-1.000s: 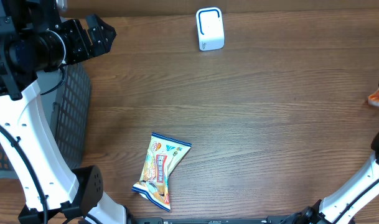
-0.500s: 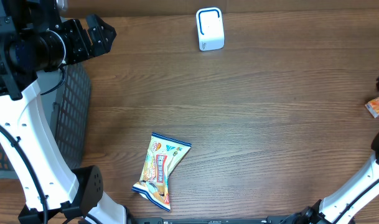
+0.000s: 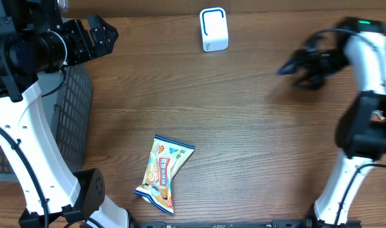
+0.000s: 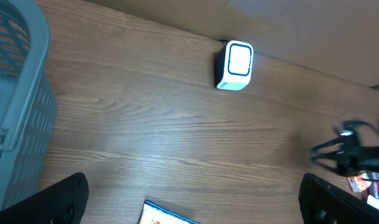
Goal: Scan the item barcode
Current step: 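Reach the right gripper down to the snack bag, then grasp the snack bag and drag it up toward the scanner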
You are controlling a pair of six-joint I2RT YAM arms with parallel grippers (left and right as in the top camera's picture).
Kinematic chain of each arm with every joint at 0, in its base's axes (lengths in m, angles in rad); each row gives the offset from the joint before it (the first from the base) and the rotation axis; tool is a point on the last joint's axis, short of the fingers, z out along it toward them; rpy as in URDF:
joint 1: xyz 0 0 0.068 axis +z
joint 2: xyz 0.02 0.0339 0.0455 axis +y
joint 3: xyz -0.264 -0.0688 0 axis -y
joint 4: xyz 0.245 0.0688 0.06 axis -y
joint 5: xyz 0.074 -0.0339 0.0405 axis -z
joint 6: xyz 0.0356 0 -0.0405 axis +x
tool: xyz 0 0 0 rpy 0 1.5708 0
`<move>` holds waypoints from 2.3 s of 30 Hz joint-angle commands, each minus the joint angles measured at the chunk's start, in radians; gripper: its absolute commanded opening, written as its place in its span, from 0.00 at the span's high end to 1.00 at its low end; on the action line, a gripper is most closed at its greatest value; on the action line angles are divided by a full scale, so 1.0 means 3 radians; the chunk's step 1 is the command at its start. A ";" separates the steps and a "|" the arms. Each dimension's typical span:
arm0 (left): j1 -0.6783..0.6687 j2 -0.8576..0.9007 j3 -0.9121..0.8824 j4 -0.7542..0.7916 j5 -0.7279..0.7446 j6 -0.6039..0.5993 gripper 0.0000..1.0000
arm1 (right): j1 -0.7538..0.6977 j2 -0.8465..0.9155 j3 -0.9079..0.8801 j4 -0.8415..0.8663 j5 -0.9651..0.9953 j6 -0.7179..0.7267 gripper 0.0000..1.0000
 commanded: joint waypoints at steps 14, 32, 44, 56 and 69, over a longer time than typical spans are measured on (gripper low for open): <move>0.0015 -0.0014 0.0037 0.0005 0.0034 0.0028 0.00 | 0.2536 -0.0097 -0.0275 0.0458 0.0179 0.1002 0.30; 0.0015 -0.0014 0.0037 0.0005 0.0034 0.0028 0.00 | 0.3744 -0.0097 -0.0276 0.0259 0.1987 0.2917 0.33; 0.0015 -0.0014 0.0037 0.0005 0.0034 0.0028 0.00 | 0.3877 -0.0097 -0.0398 0.0083 0.1723 0.2937 0.29; 0.0015 -0.0014 0.0037 0.0005 0.0034 0.0028 0.00 | 0.3719 -0.0098 -0.0735 0.0231 0.2125 0.3026 0.52; 0.0015 -0.0014 0.0037 0.0005 0.0034 0.0028 0.00 | 0.2267 -0.0098 -0.0537 0.0345 0.2660 0.1942 0.63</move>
